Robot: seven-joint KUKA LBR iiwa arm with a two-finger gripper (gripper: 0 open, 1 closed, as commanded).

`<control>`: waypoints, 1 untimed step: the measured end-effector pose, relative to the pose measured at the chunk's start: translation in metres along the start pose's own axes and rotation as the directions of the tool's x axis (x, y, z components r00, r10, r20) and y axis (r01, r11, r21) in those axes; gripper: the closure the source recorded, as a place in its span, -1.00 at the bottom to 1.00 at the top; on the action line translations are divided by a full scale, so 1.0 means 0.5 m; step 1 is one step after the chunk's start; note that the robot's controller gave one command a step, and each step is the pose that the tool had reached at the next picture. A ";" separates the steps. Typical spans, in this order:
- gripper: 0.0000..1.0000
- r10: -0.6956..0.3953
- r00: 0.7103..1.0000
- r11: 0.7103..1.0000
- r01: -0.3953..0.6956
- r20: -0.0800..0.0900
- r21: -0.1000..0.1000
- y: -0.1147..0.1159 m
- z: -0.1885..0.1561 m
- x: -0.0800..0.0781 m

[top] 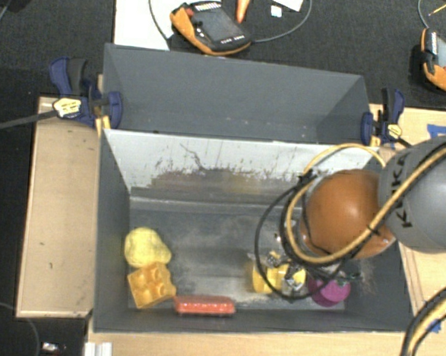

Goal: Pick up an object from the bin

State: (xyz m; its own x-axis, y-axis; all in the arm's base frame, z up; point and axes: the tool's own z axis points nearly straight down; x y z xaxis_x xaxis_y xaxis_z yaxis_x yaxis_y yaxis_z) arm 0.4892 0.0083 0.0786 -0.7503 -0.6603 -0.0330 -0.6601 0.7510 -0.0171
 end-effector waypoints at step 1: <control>1.00 0.002 1.000 1.000 -0.002 -0.010 -0.008 0.004 -0.041 0.005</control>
Offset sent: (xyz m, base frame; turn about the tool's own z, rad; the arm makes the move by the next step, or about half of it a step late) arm -0.0038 -0.0001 0.1032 0.0008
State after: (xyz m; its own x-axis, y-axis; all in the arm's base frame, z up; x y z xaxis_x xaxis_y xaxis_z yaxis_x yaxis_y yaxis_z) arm 0.4856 0.0079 0.0988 -0.7519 -0.6589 -0.0230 -0.6589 0.7522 -0.0094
